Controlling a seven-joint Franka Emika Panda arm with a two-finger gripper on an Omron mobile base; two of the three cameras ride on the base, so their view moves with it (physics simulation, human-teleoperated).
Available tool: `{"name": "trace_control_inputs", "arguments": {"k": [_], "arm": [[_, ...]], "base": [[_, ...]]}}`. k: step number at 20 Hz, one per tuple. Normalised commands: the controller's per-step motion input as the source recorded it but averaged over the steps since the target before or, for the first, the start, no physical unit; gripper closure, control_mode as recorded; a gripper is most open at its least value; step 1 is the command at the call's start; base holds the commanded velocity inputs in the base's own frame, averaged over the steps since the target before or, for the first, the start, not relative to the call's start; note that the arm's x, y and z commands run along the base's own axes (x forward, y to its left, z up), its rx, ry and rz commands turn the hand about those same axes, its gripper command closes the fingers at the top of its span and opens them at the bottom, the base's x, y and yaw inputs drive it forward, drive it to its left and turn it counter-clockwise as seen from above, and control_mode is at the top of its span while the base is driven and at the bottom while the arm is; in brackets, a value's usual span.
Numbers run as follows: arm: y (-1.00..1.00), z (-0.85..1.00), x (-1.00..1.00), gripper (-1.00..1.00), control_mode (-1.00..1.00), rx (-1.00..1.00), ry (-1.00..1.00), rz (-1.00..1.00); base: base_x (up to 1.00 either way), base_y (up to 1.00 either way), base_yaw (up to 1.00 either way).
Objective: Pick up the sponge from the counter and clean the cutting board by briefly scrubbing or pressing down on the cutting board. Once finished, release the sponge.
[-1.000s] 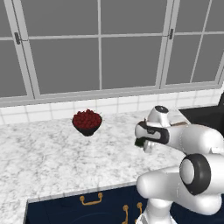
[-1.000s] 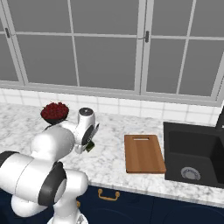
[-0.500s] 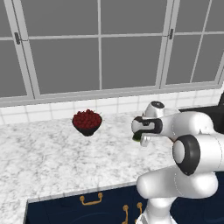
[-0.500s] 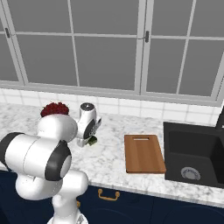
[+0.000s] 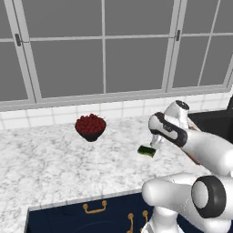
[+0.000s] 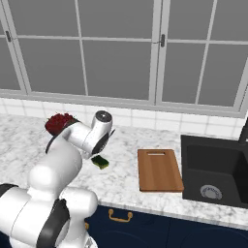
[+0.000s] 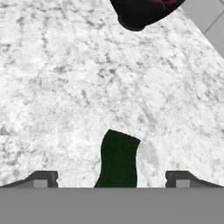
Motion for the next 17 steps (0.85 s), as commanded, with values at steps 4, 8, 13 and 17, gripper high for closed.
{"name": "trace_control_inputs", "arguments": {"k": [4,8,13,17], "arm": [[0.00,0.96,-0.78,-1.00,-1.00,0.31,0.05,-0.21],[0.03,0.86,-0.97,-1.00,-1.00,0.33,0.11,-0.38],[0.10,0.92,-0.81,-1.00,-1.00,0.24,0.12,-0.37],[0.01,0.86,-0.80,-1.00,-1.00,0.19,0.06,-0.40]], "base": [[0.00,0.00,0.00],[0.00,0.00,0.00],[0.00,0.00,0.00],[0.00,0.00,0.00]]}}
